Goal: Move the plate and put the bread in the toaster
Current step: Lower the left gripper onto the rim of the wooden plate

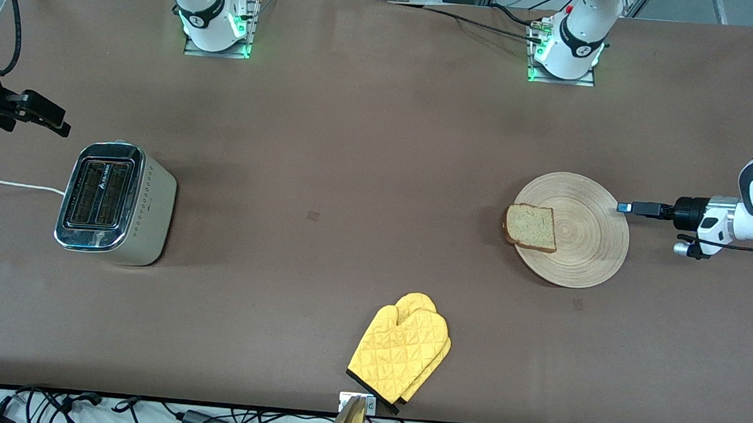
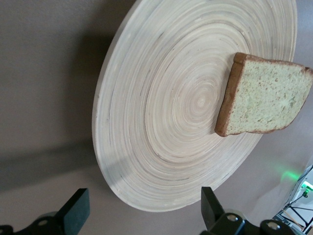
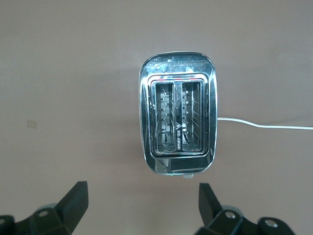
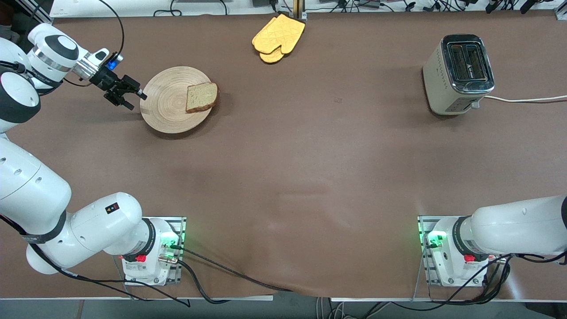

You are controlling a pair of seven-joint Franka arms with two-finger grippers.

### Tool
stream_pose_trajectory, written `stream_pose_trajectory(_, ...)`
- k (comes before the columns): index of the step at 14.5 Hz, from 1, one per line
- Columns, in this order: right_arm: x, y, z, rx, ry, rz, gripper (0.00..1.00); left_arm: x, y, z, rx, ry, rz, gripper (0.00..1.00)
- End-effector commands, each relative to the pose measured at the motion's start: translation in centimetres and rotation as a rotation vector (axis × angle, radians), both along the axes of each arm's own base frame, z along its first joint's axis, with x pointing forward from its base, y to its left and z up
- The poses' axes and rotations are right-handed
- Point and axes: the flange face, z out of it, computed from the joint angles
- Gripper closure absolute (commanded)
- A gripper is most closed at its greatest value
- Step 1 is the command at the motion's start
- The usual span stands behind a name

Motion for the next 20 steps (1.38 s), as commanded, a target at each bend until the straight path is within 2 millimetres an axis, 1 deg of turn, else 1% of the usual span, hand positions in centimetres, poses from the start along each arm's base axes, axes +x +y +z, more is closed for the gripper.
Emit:
stream_pose_trajectory(1, -0.6, 0.0, 0.7, -0.013, -0.010, 0.019, 0.00, -0.6, 0.6, -2.0, -0.066, -0.039, 0.011, 0.00)
stream_pose_trajectory(3, -0.6, 0.1, 0.7, -0.013, -0.010, 0.020, 0.00, -1.0, 1.2, -2.9, -0.080, -0.030, 0.037, 0.01)
stream_pose_trajectory(5, -0.6, 0.1, 0.7, -0.013, -0.010, 0.020, 0.00, -1.2, 1.1, -3.7, -0.092, -0.023, 0.048, 0.05)
stream_pose_trajectory(6, -0.6, 0.1, 0.7, -0.013, -0.010, 0.020, 0.00, -1.3, 1.0, -4.0, -0.096, -0.019, 0.053, 0.11)
stream_pose_trajectory(9, -0.7, 0.1, 0.6, -0.012, -0.005, 0.019, 0.00, -1.3, 1.0, -4.1, -0.095, -0.021, 0.057, 0.29)
stream_pose_trajectory(10, -0.6, 0.1, 0.6, -0.012, -0.007, 0.020, 0.00, -1.3, 0.9, -4.0, -0.097, -0.021, 0.060, 0.32)
stream_pose_trajectory(11, -0.6, 0.1, 0.6, -0.012, -0.007, 0.019, 0.00, -1.3, 0.9, -4.1, -0.098, -0.018, 0.065, 0.33)
stream_pose_trajectory(13, -0.7, 0.1, 0.6, -0.012, -0.005, 0.020, 0.00, -1.2, 0.8, -4.2, -0.111, -0.019, 0.080, 0.42)
stream_pose_trajectory(14, -0.7, 0.1, 0.6, -0.012, -0.005, 0.020, 0.00, -1.4, 0.9, -4.4, -0.116, -0.015, 0.085, 0.48)
stream_pose_trajectory(16, -0.7, 0.1, 0.6, -0.012, -0.005, 0.020, 0.00, -1.5, 1.2, -4.8, -0.131, -0.017, 0.099, 0.63)
stream_pose_trajectory(18, -0.7, 0.1, 0.6, -0.012, -0.005, 0.020, 0.00, -1.4, 1.4, -4.7, -0.144, -0.022, 0.116, 0.76)
stream_pose_trajectory(20, -0.7, 0.1, 0.4, -0.012, -0.002, 0.020, 0.00, -1.2, 1.4, -4.5, -0.146, -0.025, 0.115, 0.85)
